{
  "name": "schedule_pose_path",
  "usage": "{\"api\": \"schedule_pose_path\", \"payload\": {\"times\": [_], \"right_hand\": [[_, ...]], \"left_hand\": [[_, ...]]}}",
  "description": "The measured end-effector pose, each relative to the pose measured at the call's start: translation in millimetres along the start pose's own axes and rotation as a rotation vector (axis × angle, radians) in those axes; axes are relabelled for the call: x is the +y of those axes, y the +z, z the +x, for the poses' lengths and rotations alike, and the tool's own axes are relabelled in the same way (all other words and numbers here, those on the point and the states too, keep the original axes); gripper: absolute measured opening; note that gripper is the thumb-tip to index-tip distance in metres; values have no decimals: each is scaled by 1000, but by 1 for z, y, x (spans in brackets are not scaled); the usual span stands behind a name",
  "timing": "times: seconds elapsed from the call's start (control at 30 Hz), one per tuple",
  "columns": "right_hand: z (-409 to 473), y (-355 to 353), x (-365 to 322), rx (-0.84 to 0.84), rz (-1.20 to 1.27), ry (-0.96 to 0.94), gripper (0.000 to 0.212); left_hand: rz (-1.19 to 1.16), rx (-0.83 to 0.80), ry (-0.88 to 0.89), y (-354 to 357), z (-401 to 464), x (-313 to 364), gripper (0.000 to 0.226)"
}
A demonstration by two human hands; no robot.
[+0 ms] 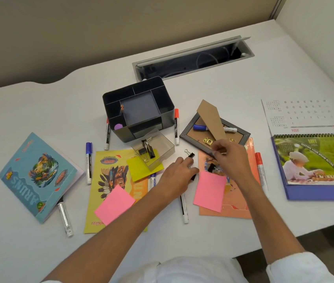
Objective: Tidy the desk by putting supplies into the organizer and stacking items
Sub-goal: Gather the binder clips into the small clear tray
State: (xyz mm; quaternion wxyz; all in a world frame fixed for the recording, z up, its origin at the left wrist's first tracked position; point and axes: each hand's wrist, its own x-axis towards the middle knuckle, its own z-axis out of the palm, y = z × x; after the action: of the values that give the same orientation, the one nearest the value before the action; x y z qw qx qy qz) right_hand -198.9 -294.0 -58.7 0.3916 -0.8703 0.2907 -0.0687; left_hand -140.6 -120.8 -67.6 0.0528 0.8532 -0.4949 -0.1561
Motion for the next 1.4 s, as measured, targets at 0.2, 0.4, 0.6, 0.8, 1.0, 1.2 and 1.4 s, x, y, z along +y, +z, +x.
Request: {"api": "schedule_pose_path", "payload": {"times": [0.2,0.4,0.6,0.8,1.0,1.2,1.4], "right_hand": [[-14,-5,7,-161,-250,-35,19],[-24,15,3,-192,-467,-116,23],[-23,19,1,-183,-455,-110,21],[-18,24,-30,-121,-223,-189,24],[-8,57,-88,-163,-18,-322,21],[-10,71,-104,-217,-2,-354,28],[-24,33,-59,-129,7,-258,24]], "left_hand": [[0,-38,23,-4,6,-3,38],[-68,-7,-20,-6,6,-5,38],[-255,271,-82,-13,-7,-12,39],[-237,565,-233,-30,-28,-37,35],[-256,521,-389,-39,-40,-62,42],[-260,523,-398,-43,-46,-60,41],[-240,514,-258,-41,-45,-37,39]]}}
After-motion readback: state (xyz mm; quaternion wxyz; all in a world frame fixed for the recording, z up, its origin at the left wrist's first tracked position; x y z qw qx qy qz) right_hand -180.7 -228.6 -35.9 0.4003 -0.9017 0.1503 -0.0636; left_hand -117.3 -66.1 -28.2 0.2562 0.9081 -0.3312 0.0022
